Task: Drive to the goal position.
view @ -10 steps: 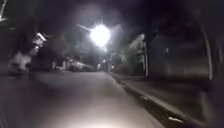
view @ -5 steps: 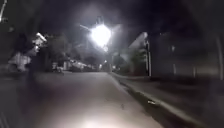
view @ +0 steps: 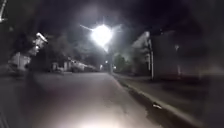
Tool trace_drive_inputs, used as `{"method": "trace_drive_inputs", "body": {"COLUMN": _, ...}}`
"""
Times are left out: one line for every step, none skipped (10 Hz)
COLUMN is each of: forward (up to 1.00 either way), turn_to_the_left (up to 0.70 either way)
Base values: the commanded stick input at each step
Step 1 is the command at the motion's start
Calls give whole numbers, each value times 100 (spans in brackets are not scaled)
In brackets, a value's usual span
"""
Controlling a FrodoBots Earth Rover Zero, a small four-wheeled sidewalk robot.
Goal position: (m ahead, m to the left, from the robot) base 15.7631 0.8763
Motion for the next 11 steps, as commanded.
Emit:
{"method": "trace_drive_inputs", "body": {"forward": 49, "turn_to_the_left": 4}}
{"method": "trace_drive_inputs", "body": {"forward": 49, "turn_to_the_left": 4}}
{"method": "trace_drive_inputs", "body": {"forward": 49, "turn_to_the_left": 4}}
{"method": "trace_drive_inputs", "body": {"forward": 49, "turn_to_the_left": 4}}
{"method": "trace_drive_inputs", "body": {"forward": 49, "turn_to_the_left": 4}}
{"method": "trace_drive_inputs", "body": {"forward": 49, "turn_to_the_left": 4}}
{"method": "trace_drive_inputs", "body": {"forward": 49, "turn_to_the_left": 4}}
{"method": "trace_drive_inputs", "body": {"forward": 49, "turn_to_the_left": 4}}
{"method": "trace_drive_inputs", "body": {"forward": 49, "turn_to_the_left": 4}}
{"method": "trace_drive_inputs", "body": {"forward": 49, "turn_to_the_left": 4}}
{"method": "trace_drive_inputs", "body": {"forward": 49, "turn_to_the_left": 4}}
